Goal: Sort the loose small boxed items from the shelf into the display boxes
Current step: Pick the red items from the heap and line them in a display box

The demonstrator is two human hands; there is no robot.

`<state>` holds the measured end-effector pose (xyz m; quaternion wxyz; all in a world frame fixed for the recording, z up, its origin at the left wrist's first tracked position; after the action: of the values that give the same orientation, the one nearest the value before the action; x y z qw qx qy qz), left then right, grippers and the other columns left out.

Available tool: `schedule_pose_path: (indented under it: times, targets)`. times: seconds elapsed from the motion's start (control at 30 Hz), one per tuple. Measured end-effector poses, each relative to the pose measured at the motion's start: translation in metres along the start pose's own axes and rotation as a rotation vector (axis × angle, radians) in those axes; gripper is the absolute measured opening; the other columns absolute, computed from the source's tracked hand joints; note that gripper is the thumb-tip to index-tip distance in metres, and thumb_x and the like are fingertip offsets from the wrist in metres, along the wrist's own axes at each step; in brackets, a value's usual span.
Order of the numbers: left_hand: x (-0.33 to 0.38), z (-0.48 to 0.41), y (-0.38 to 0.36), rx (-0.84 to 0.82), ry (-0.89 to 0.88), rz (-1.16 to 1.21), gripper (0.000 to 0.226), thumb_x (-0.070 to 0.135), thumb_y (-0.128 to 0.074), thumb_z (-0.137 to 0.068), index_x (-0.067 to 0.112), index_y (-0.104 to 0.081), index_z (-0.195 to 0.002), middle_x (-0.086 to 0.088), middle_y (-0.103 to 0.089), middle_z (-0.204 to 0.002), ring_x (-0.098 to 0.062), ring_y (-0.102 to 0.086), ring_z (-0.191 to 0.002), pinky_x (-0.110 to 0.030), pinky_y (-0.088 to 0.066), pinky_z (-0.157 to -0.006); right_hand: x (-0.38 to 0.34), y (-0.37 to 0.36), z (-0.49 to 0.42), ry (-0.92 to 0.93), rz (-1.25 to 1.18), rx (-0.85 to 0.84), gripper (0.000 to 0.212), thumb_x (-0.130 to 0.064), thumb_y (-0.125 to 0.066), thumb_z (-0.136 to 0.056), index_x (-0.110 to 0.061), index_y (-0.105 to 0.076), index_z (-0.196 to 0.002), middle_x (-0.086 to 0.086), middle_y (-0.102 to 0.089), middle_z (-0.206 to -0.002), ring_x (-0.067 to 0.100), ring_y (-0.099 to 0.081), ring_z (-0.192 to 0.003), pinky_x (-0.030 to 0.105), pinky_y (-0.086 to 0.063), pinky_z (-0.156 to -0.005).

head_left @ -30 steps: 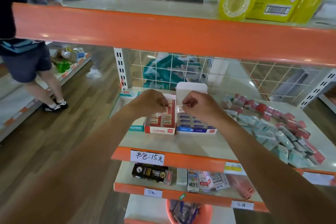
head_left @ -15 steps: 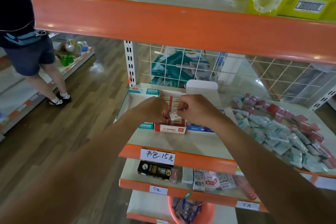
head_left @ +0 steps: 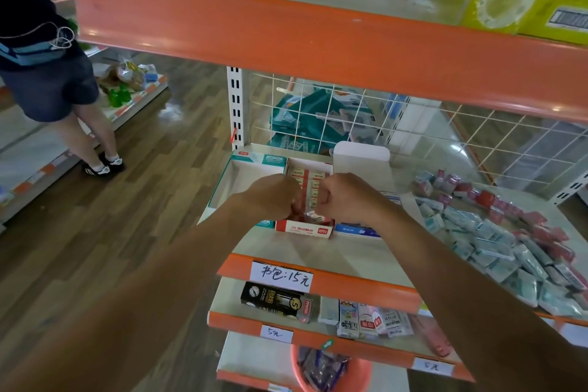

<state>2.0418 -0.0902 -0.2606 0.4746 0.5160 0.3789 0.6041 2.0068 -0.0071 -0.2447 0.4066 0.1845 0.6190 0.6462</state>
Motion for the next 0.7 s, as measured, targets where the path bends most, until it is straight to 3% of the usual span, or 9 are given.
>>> schedule_pose_path:
  times: [0.3,0.47,0.6,0.7]
  targets:
    - [0.006,-0.008,-0.006,-0.054,0.011,-0.056,0.022,0.024,-0.060,-0.092,0.017,-0.062,-0.114,0.000,-0.062,-0.104,-0.013,-0.058,-0.078,-0.024,-0.052,-0.079,0.002,-0.006,-0.002,-0.036,0.126,-0.092,0.017,-0.027,-0.067,-0.085,-0.015,-0.070,-0.098,0.002,-0.068,-0.091,0.016,-0.064,-0.079,0.030,-0.057,-0.081]
    - [0.006,-0.009,-0.008,-0.077,0.023,-0.048,0.025,0.024,-0.060,-0.093,0.018,-0.061,-0.117,0.002,-0.059,-0.098,-0.015,-0.060,-0.082,-0.021,-0.048,-0.074,-0.008,-0.006,0.000,0.024,0.222,-0.104,0.015,-0.022,-0.064,-0.087,-0.018,-0.074,-0.098,0.001,-0.068,-0.089,0.017,-0.062,-0.078,0.031,-0.056,-0.083]
    - [0.006,-0.010,-0.012,-0.100,0.031,-0.025,0.024,0.023,-0.059,-0.093,0.017,-0.063,-0.115,-0.001,-0.065,-0.107,-0.017,-0.063,-0.089,-0.024,-0.050,-0.083,-0.017,-0.005,0.000,0.058,0.263,-0.077,0.016,-0.018,-0.063,-0.087,-0.018,-0.074,-0.098,0.002,-0.068,-0.091,0.017,-0.061,-0.079,0.032,-0.055,-0.084]
    - [0.000,-0.010,-0.012,-0.090,0.031,0.015,0.024,0.021,-0.060,-0.092,0.020,-0.064,-0.116,0.000,-0.065,-0.111,-0.016,-0.063,-0.088,-0.023,-0.051,-0.081,-0.022,-0.006,0.000,0.087,0.275,-0.105,0.016,-0.017,-0.062,-0.087,-0.019,-0.074,-0.097,0.001,-0.069,-0.093,0.017,-0.062,-0.081,0.033,-0.055,-0.084]
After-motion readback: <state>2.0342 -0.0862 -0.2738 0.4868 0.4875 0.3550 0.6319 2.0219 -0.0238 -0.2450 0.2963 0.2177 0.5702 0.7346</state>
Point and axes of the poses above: each hand's wrist, its own z-axis away from the middle knuckle, its own y-axis out of the back of the hand, x = y × z, the point moved 10 cm from there along -z, towards the middle knuckle
